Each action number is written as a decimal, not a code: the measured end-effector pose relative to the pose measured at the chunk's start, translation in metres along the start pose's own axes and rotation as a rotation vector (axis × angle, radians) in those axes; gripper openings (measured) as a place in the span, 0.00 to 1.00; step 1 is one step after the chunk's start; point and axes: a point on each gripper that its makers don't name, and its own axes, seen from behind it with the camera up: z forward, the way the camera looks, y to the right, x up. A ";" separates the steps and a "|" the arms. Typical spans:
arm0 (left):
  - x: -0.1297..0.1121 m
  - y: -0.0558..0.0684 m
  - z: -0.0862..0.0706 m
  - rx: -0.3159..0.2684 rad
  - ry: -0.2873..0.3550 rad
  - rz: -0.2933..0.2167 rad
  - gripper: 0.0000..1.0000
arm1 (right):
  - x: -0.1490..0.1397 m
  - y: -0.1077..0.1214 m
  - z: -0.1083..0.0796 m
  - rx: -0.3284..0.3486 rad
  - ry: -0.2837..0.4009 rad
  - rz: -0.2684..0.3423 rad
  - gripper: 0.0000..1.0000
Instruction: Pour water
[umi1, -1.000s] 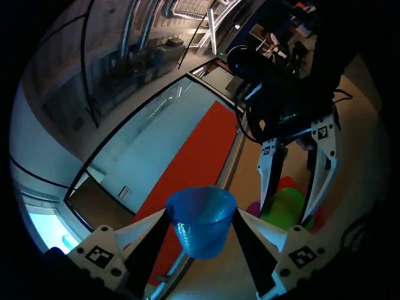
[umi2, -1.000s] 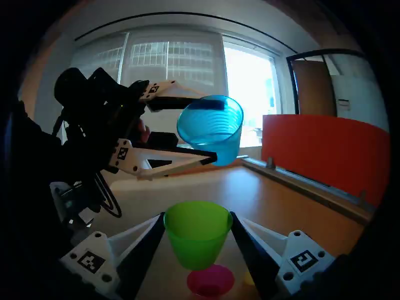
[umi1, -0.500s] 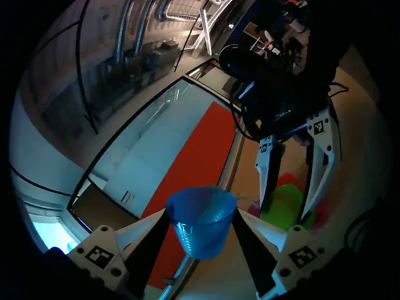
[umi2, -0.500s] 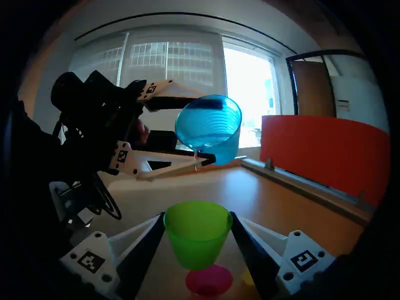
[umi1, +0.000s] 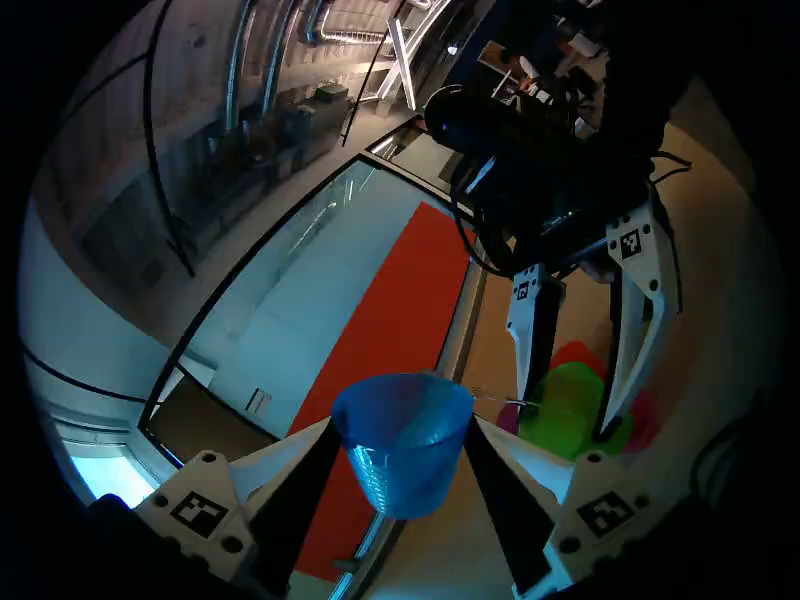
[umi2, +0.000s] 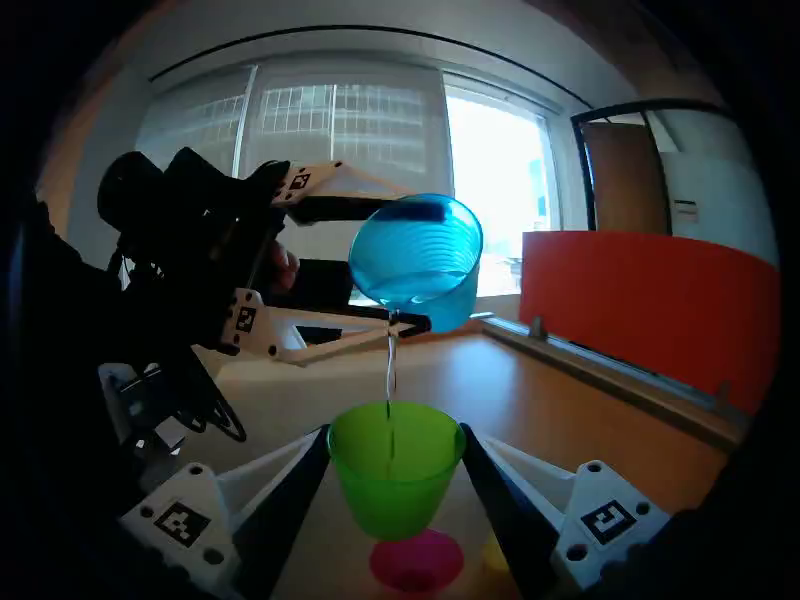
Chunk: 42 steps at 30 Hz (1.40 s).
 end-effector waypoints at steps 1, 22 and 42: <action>0.000 0.000 0.000 -0.001 0.000 -0.001 0.85 | 0.000 0.000 0.000 0.000 0.000 0.000 0.95; 0.002 -0.001 -0.001 0.007 0.011 0.008 0.85 | 0.001 0.000 -0.001 -0.001 -0.002 -0.007 0.94; 0.001 -0.001 -0.001 0.003 0.003 0.046 0.85 | 0.001 -0.001 0.001 0.000 -0.001 -0.010 0.94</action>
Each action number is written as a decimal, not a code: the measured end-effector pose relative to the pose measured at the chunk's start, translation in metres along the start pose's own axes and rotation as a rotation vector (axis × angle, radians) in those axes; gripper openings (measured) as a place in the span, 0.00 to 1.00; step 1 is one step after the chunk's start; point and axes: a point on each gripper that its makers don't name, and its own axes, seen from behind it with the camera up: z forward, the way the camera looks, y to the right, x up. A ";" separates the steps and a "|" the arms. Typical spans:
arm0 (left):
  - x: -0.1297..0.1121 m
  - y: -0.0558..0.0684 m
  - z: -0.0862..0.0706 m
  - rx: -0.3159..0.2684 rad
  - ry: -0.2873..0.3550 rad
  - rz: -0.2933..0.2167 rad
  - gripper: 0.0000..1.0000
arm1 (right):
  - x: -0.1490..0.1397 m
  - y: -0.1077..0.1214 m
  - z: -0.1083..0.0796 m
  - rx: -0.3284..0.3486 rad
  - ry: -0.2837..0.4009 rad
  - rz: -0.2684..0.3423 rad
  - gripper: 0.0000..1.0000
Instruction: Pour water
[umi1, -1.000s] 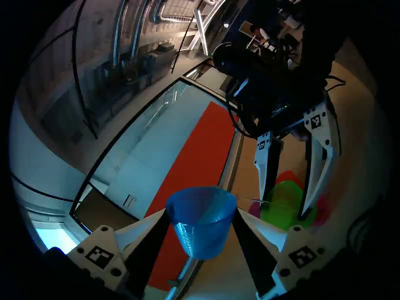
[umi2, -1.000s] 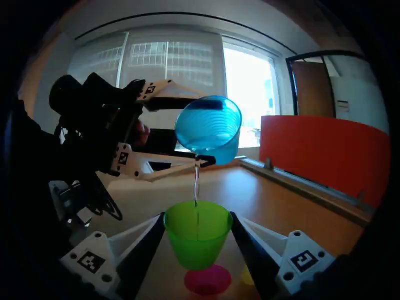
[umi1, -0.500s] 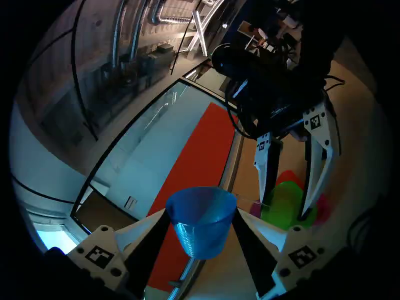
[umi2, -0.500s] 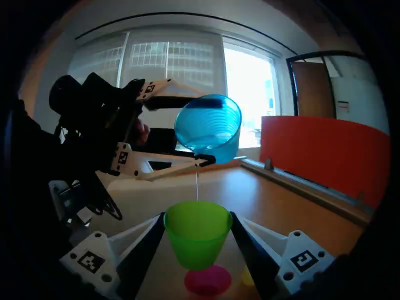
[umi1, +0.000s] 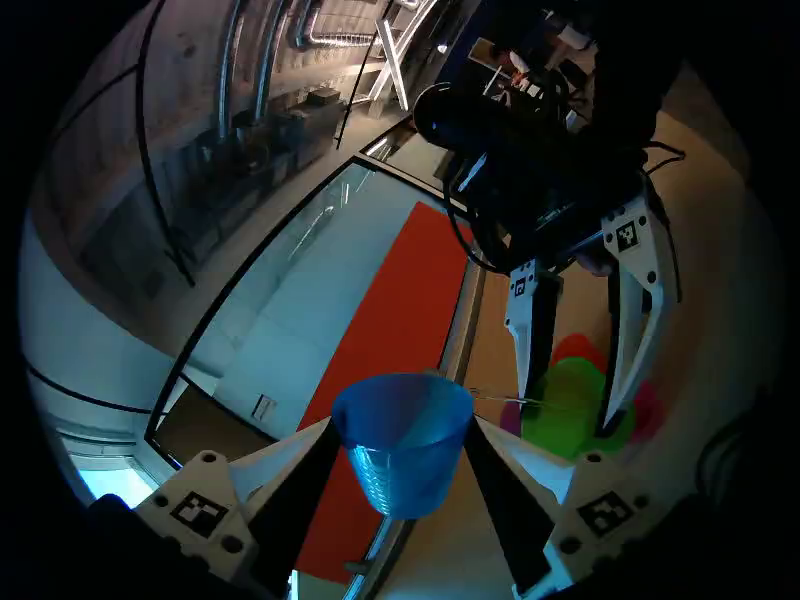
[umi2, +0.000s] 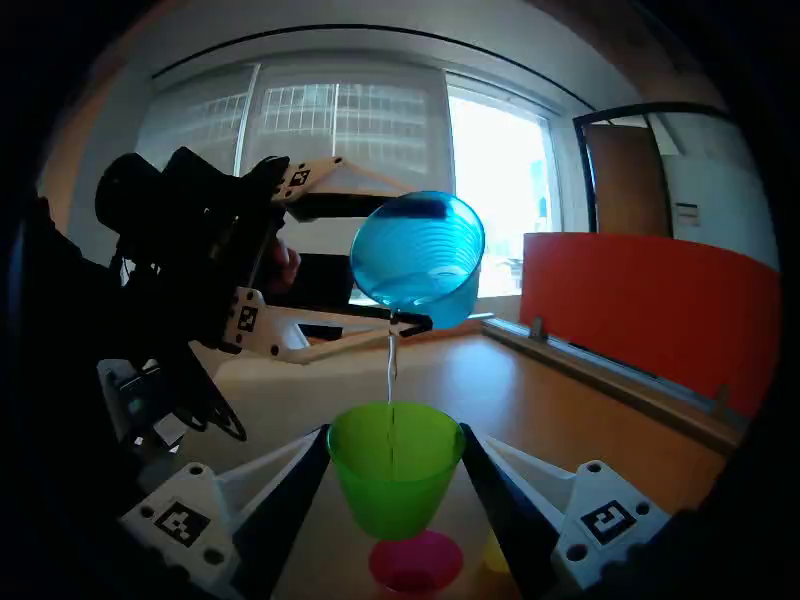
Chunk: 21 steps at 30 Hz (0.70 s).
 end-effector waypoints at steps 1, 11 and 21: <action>0.000 0.000 0.000 0.000 0.000 0.001 0.85 | 0.000 0.000 0.000 0.000 0.000 0.000 0.94; 0.001 -0.003 0.000 0.003 0.000 0.018 0.85 | 0.000 0.000 -0.001 -0.001 0.002 0.001 0.94; 0.001 -0.001 0.001 0.004 -0.003 0.030 0.85 | 0.000 0.000 -0.001 0.001 0.003 0.001 0.95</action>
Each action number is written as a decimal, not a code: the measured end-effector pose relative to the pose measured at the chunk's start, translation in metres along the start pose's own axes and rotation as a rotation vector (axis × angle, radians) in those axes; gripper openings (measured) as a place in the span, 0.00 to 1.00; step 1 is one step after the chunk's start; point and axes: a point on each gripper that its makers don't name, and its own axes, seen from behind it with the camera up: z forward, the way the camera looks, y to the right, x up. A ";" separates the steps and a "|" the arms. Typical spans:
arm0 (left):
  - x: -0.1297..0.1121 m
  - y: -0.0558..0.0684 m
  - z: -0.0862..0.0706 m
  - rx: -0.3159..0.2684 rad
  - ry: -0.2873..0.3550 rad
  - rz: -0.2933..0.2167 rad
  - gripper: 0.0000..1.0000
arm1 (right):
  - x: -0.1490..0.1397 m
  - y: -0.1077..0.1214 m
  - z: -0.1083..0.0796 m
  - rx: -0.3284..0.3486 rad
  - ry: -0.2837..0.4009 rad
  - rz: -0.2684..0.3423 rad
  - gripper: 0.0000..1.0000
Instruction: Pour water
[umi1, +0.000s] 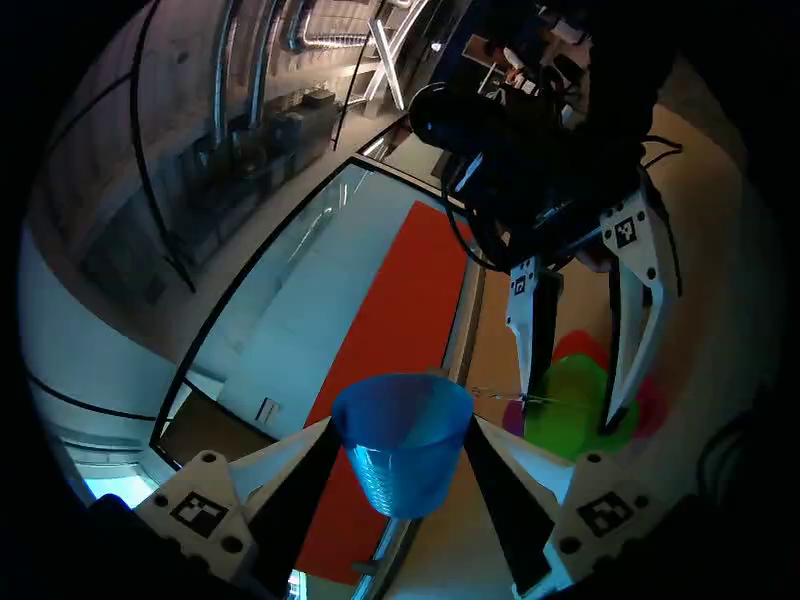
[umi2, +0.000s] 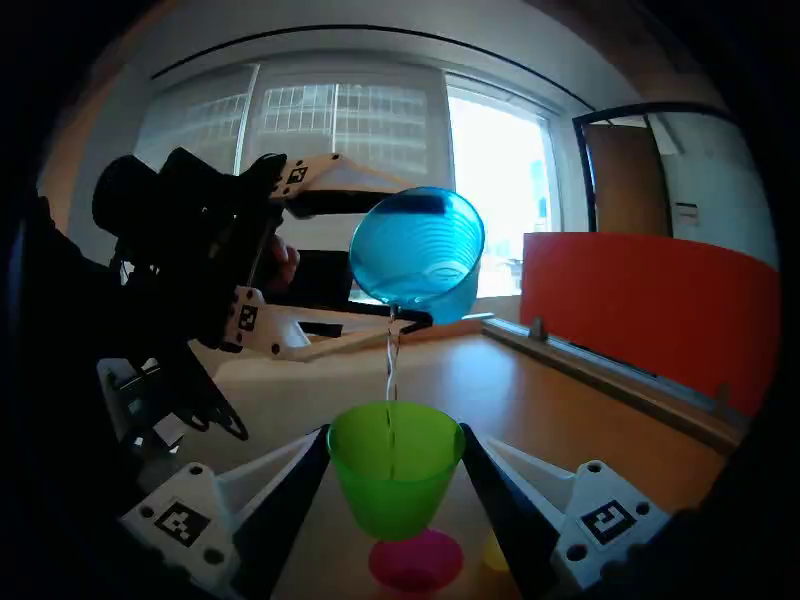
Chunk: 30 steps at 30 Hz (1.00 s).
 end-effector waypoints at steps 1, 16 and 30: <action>0.000 0.000 0.000 0.000 0.000 0.002 0.85 | 0.000 0.000 0.000 0.000 0.000 0.000 0.95; 0.002 0.001 0.000 0.001 -0.002 0.024 0.85 | 0.001 0.000 0.000 -0.001 0.000 -0.004 0.95; 0.003 -0.002 -0.001 0.005 -0.005 0.042 0.85 | 0.001 0.001 0.000 -0.003 0.002 -0.004 0.94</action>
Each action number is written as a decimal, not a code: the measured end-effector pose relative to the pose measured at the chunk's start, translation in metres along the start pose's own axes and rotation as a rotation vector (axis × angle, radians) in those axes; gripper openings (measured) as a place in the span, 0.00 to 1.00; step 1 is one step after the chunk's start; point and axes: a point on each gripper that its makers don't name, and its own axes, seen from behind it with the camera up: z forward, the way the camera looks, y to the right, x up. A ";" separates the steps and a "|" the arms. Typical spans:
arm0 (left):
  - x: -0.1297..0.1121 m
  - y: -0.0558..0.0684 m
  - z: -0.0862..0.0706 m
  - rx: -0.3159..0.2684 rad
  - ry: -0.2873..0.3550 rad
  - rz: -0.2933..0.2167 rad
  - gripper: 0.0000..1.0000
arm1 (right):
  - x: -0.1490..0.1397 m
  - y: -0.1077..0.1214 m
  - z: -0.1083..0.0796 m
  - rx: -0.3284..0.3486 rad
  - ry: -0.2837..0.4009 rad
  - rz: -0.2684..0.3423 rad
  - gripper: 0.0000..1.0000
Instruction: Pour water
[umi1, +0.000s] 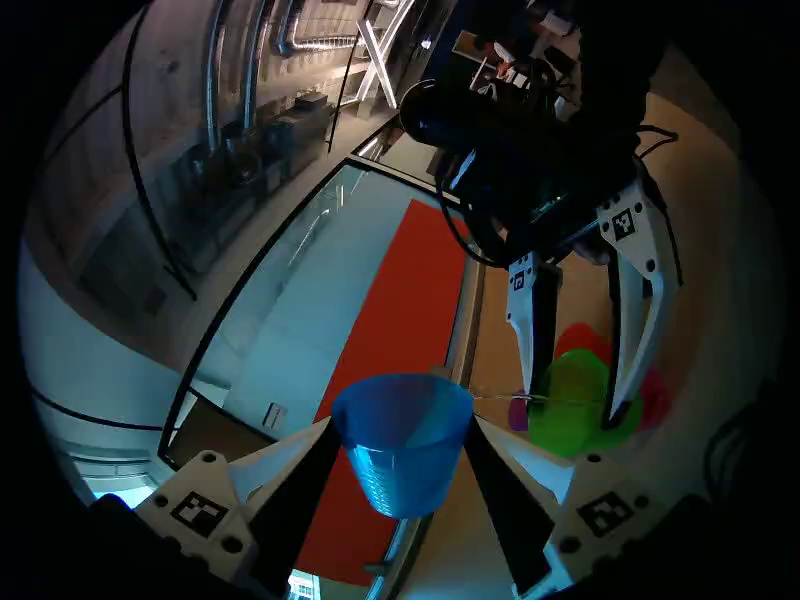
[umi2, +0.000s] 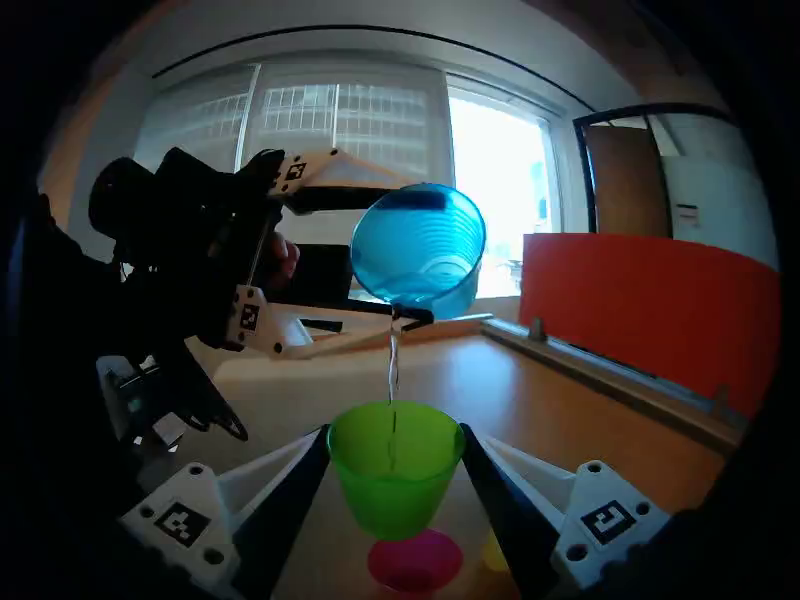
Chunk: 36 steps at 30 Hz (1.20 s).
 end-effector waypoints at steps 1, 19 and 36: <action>0.000 0.000 0.000 0.000 0.000 0.000 0.85 | 0.000 0.000 0.000 0.000 0.000 0.000 0.94; 0.001 0.002 0.001 -0.005 -0.001 0.026 0.85 | 0.000 0.001 0.000 -0.002 0.002 -0.003 0.94; 0.004 0.000 -0.002 -0.007 0.003 0.041 0.84 | 0.000 0.002 -0.001 -0.005 0.003 -0.002 0.94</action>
